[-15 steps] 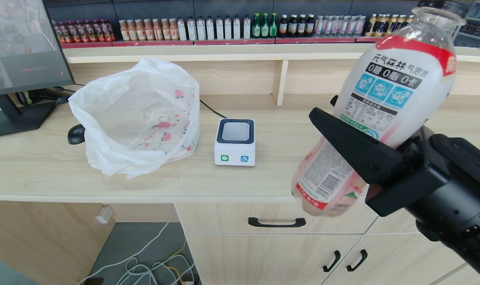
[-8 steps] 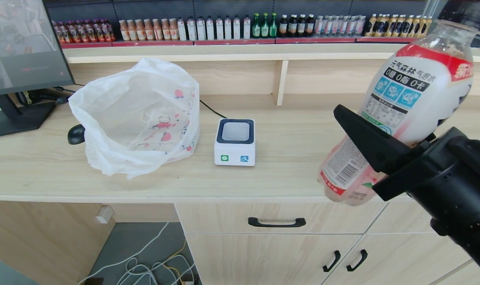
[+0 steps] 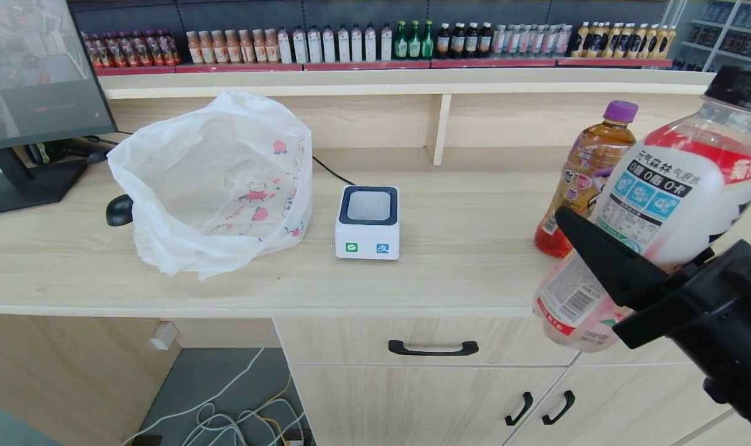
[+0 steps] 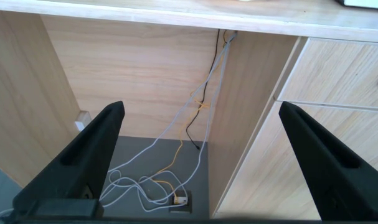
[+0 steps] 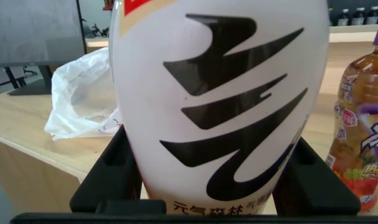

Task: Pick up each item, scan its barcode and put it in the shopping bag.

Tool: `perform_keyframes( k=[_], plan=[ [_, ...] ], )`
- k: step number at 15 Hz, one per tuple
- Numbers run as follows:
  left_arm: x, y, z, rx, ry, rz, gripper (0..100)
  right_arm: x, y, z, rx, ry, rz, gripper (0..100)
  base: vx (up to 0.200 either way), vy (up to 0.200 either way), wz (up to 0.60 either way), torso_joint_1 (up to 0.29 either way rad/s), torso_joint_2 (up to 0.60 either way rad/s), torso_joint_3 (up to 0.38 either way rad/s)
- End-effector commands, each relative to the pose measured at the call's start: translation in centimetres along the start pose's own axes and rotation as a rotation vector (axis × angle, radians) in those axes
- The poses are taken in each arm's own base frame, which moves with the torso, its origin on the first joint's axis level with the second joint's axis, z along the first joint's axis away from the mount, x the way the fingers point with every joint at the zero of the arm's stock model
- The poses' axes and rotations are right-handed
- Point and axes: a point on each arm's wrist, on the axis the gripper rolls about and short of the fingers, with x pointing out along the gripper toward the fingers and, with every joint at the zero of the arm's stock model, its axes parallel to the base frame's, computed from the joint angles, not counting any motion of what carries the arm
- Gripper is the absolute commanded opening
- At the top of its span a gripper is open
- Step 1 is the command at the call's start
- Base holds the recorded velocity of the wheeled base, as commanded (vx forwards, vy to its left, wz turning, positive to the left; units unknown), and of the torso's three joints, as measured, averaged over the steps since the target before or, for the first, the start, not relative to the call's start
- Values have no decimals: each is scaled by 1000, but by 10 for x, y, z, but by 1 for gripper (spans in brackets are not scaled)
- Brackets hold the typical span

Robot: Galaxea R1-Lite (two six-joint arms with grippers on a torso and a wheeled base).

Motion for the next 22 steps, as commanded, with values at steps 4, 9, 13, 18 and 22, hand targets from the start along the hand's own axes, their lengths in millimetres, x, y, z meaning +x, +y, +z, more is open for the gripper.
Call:
perform_keyframes(
  k=[4,9,13,18,22],
  plan=[
    [0,0,0,3,0,-1,100,-7,-6,9,0,-37,-23,0,0,0,0,0,0,0],
    [0,0,0,-3,0,0,100,-6,-6,11,3,-48,-42,0,0,120,0,0,1,2],
    [0,0,0,-3,0,0,100,-7,-7,10,5,-43,-33,0,0,200,0,0,0,1],
    [0,0,0,-5,0,0,100,-9,-7,10,8,-42,-31,0,0,200,0,3,1,0],
    [0,0,0,-5,0,0,100,-11,-8,9,5,-35,-32,0,0,150,0,4,2,7]
  ],
)
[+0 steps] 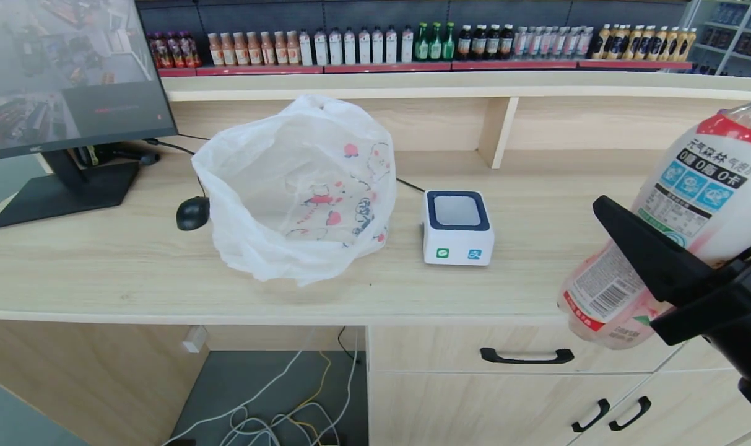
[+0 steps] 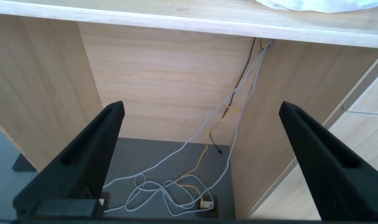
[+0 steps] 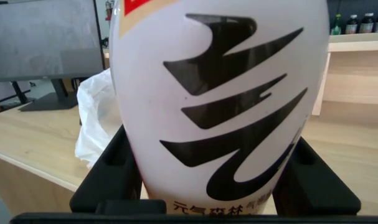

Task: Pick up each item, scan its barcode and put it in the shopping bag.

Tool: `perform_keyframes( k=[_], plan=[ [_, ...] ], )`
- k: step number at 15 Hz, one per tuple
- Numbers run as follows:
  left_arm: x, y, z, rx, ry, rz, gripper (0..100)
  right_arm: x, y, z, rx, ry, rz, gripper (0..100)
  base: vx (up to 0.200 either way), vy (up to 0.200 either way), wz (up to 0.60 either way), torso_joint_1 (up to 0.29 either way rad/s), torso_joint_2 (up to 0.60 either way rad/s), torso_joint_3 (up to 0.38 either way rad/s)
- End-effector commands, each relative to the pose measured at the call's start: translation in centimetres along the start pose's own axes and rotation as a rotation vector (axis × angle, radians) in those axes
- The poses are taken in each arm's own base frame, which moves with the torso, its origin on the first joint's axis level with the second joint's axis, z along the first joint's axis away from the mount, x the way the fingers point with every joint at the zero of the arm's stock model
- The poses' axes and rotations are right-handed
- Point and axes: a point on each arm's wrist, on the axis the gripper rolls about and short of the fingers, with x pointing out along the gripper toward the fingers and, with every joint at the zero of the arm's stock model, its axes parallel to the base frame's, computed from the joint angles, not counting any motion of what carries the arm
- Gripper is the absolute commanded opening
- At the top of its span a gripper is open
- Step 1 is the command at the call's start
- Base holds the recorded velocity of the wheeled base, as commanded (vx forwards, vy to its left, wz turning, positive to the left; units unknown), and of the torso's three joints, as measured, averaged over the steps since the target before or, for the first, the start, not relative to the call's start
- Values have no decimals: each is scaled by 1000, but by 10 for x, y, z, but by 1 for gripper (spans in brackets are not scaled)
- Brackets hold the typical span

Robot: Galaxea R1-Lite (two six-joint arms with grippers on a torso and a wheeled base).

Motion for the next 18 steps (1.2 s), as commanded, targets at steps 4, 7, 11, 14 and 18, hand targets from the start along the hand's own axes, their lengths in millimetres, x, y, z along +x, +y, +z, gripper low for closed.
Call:
perform_keyframes(
  k=[4,7,11,14,18],
  plan=[
    [0,0,0,4,-1,1,100,-9,1,-1,6,11,22,0,0,0,0,0,0,0],
    [0,0,0,4,-1,1,100,-9,-2,2,-3,1,1,0,0,0,0,0,0,0],
    [0,0,0,4,-1,1,100,-12,-2,-5,-16,32,8,0,0,0,0,0,0,0],
    [0,0,0,4,-1,1,100,3,-1,-13,-93,50,-10,0,0,0,0,0,0,0],
    [0,0,0,4,-1,1,100,37,-6,-26,-211,26,63,0,0,0,0,0,0,0]
  ],
)
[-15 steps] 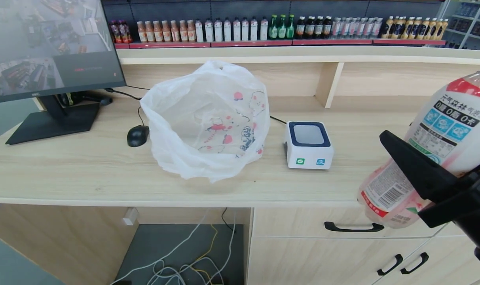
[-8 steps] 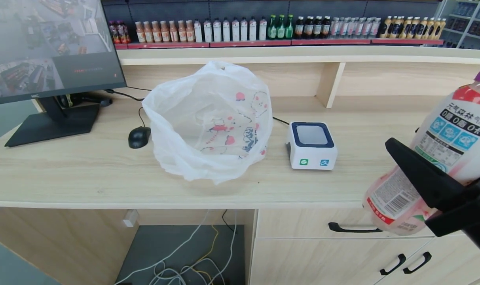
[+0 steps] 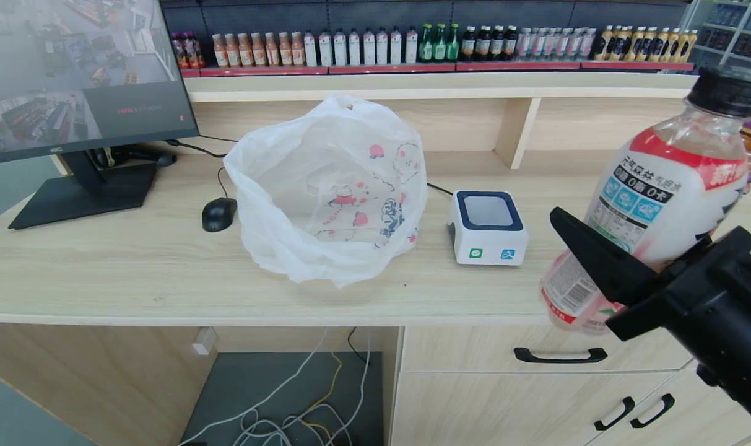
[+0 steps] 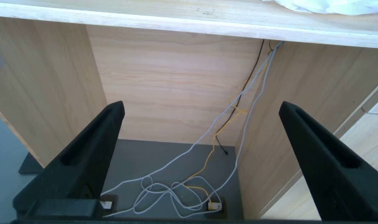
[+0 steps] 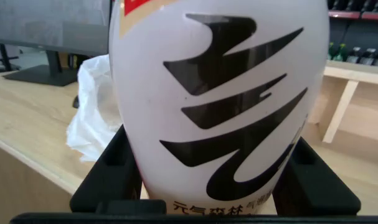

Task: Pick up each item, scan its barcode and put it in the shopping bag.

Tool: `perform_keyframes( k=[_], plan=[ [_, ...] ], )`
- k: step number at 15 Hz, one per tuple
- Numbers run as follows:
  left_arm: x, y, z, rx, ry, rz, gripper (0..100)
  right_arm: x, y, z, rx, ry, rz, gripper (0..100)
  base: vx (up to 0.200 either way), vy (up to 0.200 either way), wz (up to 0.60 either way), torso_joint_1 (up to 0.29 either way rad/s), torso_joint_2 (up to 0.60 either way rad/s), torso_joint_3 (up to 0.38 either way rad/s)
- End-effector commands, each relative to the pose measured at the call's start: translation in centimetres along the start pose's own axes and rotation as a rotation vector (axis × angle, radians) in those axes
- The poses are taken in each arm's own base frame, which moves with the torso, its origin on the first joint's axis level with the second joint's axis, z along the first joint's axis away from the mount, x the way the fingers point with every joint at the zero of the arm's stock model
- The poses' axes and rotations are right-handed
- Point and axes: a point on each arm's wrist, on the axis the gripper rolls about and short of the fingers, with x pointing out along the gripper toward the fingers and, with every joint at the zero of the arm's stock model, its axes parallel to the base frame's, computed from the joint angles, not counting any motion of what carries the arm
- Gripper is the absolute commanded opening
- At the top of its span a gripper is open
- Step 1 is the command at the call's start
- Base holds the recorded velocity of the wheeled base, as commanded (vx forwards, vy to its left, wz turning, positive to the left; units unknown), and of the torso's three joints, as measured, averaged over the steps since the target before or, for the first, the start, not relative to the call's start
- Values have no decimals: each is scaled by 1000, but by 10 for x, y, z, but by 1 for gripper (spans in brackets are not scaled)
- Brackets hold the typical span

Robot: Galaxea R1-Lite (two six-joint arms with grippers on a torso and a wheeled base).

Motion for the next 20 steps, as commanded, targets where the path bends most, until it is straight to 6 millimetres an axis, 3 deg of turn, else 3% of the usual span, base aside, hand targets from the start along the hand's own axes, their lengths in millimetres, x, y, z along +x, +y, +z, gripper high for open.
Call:
perform_keyframes(
  k=[1,4,6,9,16,20],
  plan=[
    [0,0,0,0,-1,0,100,25,-1,-10,-103,8,-11,0,0,0,0,0,0,0],
    [0,0,0,0,-1,-1,100,54,6,-21,-221,3,-21,0,0,0,0,0,0,0],
    [0,0,0,0,-1,-1,100,92,4,-29,-343,-47,-73,0,0,0,0,0,0,0],
    [0,0,0,0,-1,0,100,111,1,-37,-419,-74,-61,0,0,0,0,0,0,0],
    [0,0,0,0,-1,0,100,116,-57,-49,-748,-171,111,0,0,0,0,0,0,0],
    [0,0,0,0,-1,0,100,115,-74,-57,-884,-232,233,0,0,0,0,0,0,0]
  ],
)
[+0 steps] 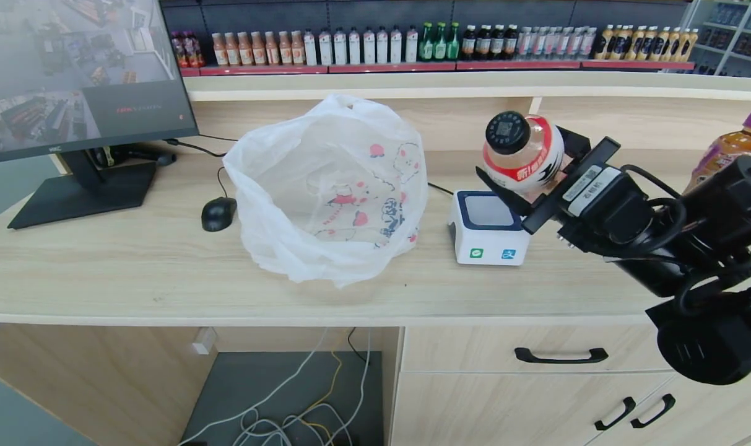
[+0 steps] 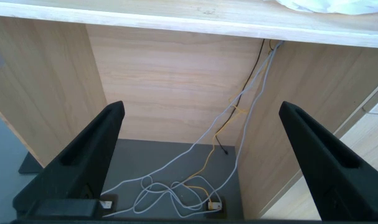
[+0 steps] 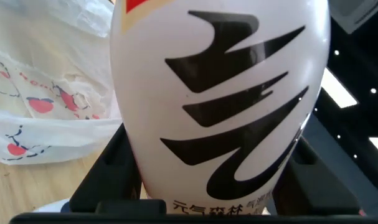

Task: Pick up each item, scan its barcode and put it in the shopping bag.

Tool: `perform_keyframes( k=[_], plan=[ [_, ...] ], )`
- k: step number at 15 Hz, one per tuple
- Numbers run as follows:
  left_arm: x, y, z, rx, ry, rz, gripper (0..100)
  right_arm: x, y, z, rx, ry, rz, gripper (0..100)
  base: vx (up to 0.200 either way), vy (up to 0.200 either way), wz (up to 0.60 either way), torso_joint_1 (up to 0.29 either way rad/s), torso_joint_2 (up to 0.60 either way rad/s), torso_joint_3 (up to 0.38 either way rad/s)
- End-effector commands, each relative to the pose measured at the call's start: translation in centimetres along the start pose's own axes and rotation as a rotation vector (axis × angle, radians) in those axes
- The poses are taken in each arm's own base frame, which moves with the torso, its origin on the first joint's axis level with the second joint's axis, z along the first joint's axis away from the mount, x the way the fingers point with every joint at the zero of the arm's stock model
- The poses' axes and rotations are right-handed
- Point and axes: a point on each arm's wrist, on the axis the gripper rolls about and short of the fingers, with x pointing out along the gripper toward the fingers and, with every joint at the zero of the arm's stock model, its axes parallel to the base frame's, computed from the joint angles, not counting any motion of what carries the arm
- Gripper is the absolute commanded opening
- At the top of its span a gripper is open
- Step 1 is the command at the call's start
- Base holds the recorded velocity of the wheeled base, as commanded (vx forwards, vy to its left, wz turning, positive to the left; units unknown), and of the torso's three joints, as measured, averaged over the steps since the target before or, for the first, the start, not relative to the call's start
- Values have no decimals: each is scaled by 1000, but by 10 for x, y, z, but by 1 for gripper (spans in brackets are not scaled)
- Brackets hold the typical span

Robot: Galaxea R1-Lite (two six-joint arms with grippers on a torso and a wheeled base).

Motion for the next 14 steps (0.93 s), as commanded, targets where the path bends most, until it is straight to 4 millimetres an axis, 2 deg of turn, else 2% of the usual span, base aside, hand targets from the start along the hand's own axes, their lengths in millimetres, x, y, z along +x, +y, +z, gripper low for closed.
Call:
perform_keyframes(
  k=[1,5,14],
  plan=[
    [0,0,0,0,-1,-1,100,2,1,-10,-53,-29,32,0,0,0,0,0,0,0],
    [0,0,0,0,-1,0,100,14,8,-19,-119,-154,97,0,0,0,0,0,0,0],
    [0,0,0,0,-1,0,100,15,24,-29,-197,-232,177,0,0,0,0,0,0,0]
  ],
)
